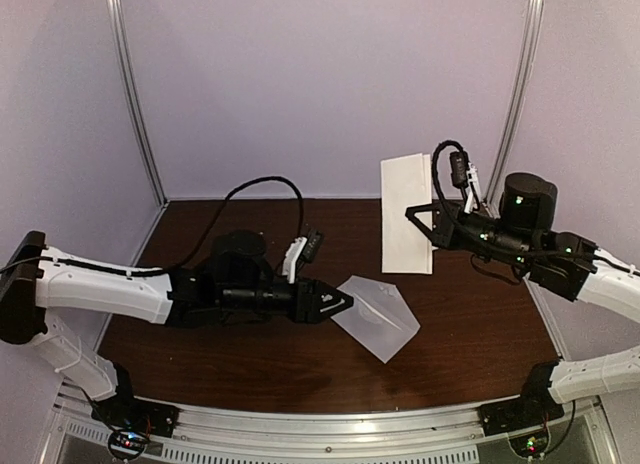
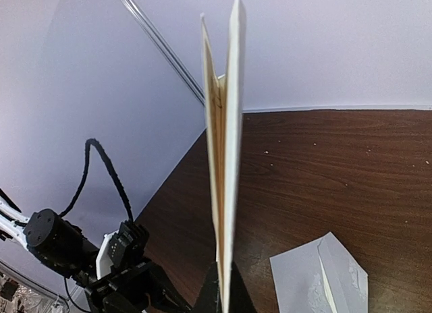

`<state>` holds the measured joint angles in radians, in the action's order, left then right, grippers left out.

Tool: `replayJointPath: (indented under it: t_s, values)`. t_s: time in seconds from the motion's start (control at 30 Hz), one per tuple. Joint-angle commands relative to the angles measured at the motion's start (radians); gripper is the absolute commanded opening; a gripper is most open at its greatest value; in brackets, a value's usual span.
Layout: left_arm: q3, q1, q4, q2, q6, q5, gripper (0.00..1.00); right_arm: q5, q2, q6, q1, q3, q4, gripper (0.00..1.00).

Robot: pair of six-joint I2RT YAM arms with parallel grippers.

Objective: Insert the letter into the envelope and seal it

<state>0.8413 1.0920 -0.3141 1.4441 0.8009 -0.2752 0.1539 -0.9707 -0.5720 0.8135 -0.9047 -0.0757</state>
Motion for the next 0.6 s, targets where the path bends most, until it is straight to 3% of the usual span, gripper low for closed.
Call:
replayJointPath:
  t_s: [0.0,0.13,0.57]
  values:
    - [0.092,0.071,0.004,0.154,0.022,0.068,0.45,-0.058,0.011,-0.017,-0.045,0.045,-0.123,0.0]
    - [0.148,0.112,-0.001,0.268,0.031,0.066,0.36,-0.06,0.031,-0.036,-0.065,0.086,-0.146,0.0]
    - [0.365,0.131,0.019,0.576,-0.004,0.022,0.25,-0.064,0.106,-0.047,-0.08,0.15,-0.173,0.0]
